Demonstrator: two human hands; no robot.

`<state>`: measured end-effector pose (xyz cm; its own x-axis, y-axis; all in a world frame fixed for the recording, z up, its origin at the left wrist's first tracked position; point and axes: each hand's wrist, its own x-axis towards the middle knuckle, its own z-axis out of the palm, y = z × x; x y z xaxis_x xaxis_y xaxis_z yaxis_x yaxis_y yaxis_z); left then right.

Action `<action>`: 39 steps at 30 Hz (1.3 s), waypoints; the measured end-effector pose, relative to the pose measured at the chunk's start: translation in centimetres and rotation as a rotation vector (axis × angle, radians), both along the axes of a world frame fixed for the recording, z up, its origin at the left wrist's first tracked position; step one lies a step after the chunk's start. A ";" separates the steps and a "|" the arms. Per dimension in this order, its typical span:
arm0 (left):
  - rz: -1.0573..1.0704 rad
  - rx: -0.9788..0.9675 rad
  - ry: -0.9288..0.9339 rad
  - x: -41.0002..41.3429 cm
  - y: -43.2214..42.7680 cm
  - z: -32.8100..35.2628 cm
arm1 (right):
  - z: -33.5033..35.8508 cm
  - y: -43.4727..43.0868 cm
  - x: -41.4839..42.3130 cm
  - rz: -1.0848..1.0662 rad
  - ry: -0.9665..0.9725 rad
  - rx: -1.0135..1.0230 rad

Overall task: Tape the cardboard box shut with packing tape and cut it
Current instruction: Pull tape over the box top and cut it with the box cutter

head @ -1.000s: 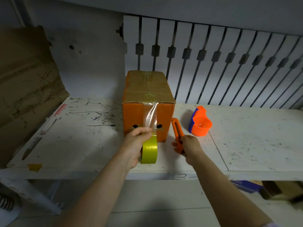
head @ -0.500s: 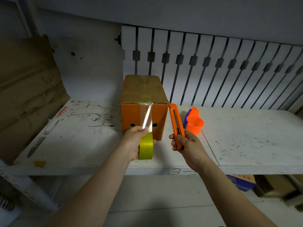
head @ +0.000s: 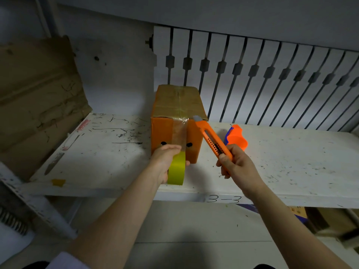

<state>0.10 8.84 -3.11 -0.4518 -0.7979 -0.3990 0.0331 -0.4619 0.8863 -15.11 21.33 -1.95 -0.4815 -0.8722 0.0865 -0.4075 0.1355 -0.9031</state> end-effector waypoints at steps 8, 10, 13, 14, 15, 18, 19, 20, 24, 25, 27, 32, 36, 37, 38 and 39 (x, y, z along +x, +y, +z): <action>0.036 0.000 0.012 -0.5 0.2 -0.3 | 1.2 -0.3 -0.8 -0.062 0.345 0.095; 0.052 -0.004 0.017 -0.6 0.3 -0.4 | 1.4 -0.5 -0.8 -0.056 0.375 0.110; 0.070 0.000 0.025 -0.8 0.5 -0.4 | 1.9 -0.7 -0.6 0.018 0.474 0.144; 0.077 0.003 0.029 -0.9 0.5 -0.4 | 2.1 -0.8 -0.5 0.052 0.532 0.160; 0.083 0.004 0.030 -0.9 0.6 -0.4 | 2.4 -0.9 -0.4 0.083 0.580 0.174; 0.096 0.005 0.020 -1.0 0.6 -0.4 | 3.0 -1.3 0.1 0.103 0.610 0.204; 0.095 0.005 0.017 -1.0 0.6 -0.5 | 3.2 -1.5 0.2 0.100 0.603 0.221; 0.094 0.004 0.015 -1.0 0.6 -0.5 | 3.3 -1.7 0.4 0.099 0.611 0.243; 0.093 0.003 0.004 -1.0 0.5 -0.6 | 3.7 -2.2 1.0 0.146 0.754 0.297; 0.094 0.003 0.001 -1.1 0.5 -0.6 | 3.8 -2.3 1.1 0.157 0.784 0.299; 0.096 -0.003 -0.004 -1.1 0.4 -0.7 | 3.9 -2.4 1.1 0.164 0.857 0.302; 0.121 -0.002 -0.015 -1.2 0.4 -0.7 | 4.0 -2.2 0.6 0.170 0.968 0.295; 0.129 0.007 -0.013 -1.1 0.6 -0.4 | 4.7 -2.0 0.4 0.163 1.096 0.311; 0.129 0.007 -0.017 -1.1 0.7 -0.3 | 4.9 -1.9 0.3 0.160 1.134 0.306; 0.132 0.004 -0.015 -1.1 0.7 -0.1 | 5.1 -1.8 0.2 0.161 1.165 0.295; 0.135 -0.001 -0.013 -1.1 0.9 0.0 | 5.3 -1.8 0.1 0.166 1.194 0.277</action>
<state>-0.96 9.69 -3.12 -0.3352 -0.8516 -0.4031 0.0832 -0.4529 0.8877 -15.04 19.52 3.36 -0.1101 -0.9740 0.1982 -0.9866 0.1312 0.0967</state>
